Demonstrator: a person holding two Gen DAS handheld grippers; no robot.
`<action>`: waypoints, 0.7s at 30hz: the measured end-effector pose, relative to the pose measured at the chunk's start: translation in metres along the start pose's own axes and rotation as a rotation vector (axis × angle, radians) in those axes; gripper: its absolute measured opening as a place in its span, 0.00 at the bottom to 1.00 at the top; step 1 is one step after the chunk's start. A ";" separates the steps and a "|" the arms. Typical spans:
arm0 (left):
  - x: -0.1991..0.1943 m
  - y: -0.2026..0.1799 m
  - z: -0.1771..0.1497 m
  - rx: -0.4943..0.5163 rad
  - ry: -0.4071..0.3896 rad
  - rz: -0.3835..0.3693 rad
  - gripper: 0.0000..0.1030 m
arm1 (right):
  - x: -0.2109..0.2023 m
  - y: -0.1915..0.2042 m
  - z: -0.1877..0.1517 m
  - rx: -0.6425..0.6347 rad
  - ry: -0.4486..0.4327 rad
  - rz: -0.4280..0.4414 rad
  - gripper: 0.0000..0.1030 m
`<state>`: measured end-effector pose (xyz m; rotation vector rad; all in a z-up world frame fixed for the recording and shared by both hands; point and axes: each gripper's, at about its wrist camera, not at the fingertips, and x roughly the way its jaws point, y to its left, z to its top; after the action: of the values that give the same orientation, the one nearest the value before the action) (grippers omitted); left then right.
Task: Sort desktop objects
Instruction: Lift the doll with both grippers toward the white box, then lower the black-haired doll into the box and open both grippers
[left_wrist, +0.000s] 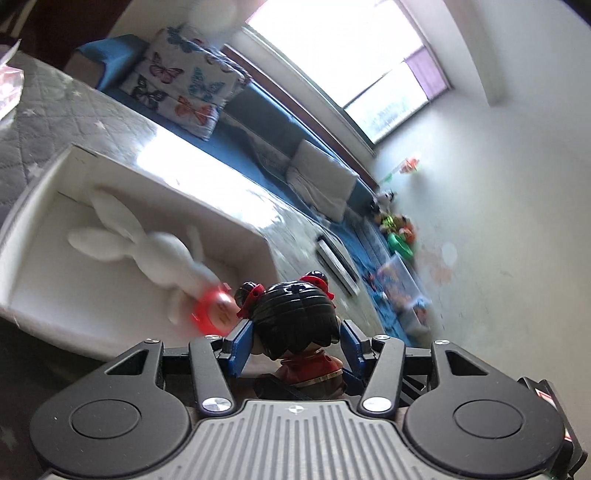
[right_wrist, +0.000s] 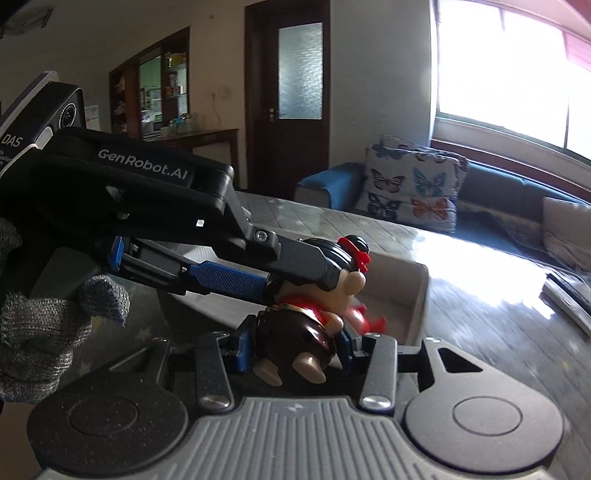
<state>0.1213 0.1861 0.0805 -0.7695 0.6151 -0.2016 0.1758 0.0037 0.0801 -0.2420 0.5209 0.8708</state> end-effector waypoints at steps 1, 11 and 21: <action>0.001 0.006 0.006 -0.005 -0.005 0.004 0.53 | 0.009 0.000 0.005 -0.005 0.005 0.008 0.43; 0.015 0.062 0.049 -0.081 -0.039 0.079 0.53 | 0.089 0.001 0.035 -0.009 0.082 0.104 0.43; 0.038 0.103 0.061 -0.144 -0.023 0.169 0.53 | 0.146 -0.004 0.029 0.039 0.193 0.181 0.43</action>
<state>0.1828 0.2806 0.0250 -0.8532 0.6744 0.0068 0.2663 0.1097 0.0275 -0.2473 0.7478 1.0175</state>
